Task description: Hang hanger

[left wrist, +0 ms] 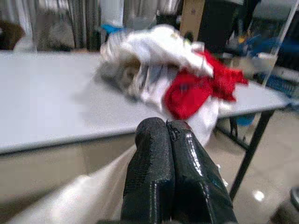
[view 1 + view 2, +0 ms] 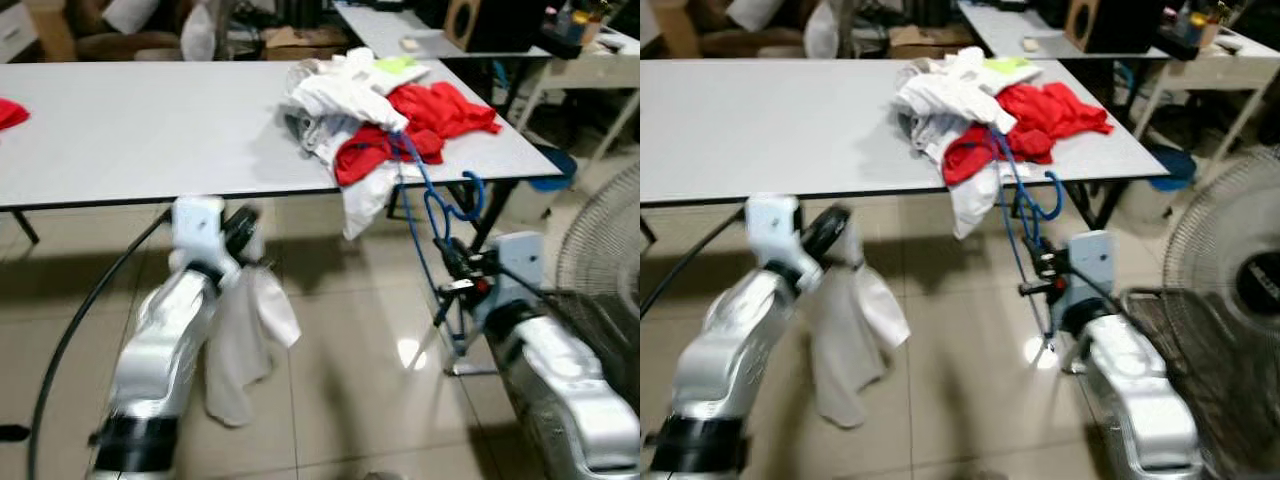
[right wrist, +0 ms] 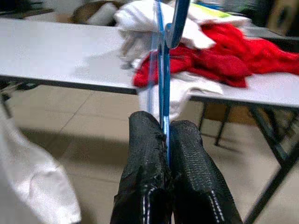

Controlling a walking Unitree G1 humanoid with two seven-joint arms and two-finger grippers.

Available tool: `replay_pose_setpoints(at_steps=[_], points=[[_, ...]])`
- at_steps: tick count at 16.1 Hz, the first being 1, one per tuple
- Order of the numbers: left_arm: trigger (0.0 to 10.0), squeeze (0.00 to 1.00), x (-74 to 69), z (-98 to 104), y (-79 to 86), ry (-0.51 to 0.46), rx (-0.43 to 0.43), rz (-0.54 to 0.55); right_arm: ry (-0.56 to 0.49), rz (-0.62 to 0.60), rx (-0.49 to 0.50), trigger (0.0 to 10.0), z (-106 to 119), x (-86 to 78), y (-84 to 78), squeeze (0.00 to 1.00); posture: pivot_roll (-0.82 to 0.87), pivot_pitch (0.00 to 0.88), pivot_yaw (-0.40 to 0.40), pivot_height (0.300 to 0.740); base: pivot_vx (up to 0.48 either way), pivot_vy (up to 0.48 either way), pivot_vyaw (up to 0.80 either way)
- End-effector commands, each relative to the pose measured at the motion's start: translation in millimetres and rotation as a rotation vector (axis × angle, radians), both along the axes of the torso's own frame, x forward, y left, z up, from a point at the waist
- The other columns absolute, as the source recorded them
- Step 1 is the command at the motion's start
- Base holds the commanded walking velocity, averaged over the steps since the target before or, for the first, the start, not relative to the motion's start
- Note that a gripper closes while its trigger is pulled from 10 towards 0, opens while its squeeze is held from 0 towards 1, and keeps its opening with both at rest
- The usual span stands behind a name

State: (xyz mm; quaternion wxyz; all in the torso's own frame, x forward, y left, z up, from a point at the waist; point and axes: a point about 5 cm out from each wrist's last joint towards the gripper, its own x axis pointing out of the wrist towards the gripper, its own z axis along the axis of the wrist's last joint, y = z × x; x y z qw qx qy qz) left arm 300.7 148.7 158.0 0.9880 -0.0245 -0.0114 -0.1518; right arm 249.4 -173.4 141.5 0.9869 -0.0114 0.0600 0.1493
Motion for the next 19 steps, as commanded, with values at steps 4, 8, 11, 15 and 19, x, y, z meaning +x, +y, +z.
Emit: replay_pose_setpoints(at_steps=[4, 8, 11, 15, 19], points=[[10.0, 0.0, 11.9, 23.3, 6.2, -0.076, -0.004, 0.006, -0.056, 0.143, -0.05, 10.0, 18.0, -0.3, 0.0, 0.0, -0.21, 0.0, -0.001, 0.74, 0.375, 0.0, 0.0], [10.0, 0.0, 31.4, 45.1, 18.7, -0.135, 0.048, 0.018, -0.057, 0.374, -0.091, 10.0, 29.8, -7.3, 2.3, 0.0, -0.19, 0.0, -0.012, 0.74, 0.372, 0.0, 0.0], [10.0, 0.0, 53.7, 76.0, 25.9, -0.216, 0.073, 0.009, -0.04, 0.543, -0.137, 10.0, 38.2, -12.7, -9.3, 0.0, -0.17, 0.0, -0.016, 0.74, 0.37, 0.0, 0.0], [10.0, 0.0, 72.1, 107.3, 29.9, -0.292, 0.087, 0.002, 0.014, 0.768, -0.143, 10.0, 49.1, -22.1, -12.0, 0.0, -0.17, 0.0, -0.015, 0.74, 0.37, 0.0, 0.0], [10.0, 0.0, 76.3, 138.0, 12.9, -0.374, 0.036, -0.142, 0.078, 0.928, -0.195, 10.0, 46.1, -23.1, -3.4, 0.0, -0.17, 0.0, -0.016, 0.74, 0.37, 0.0, 0.0]])
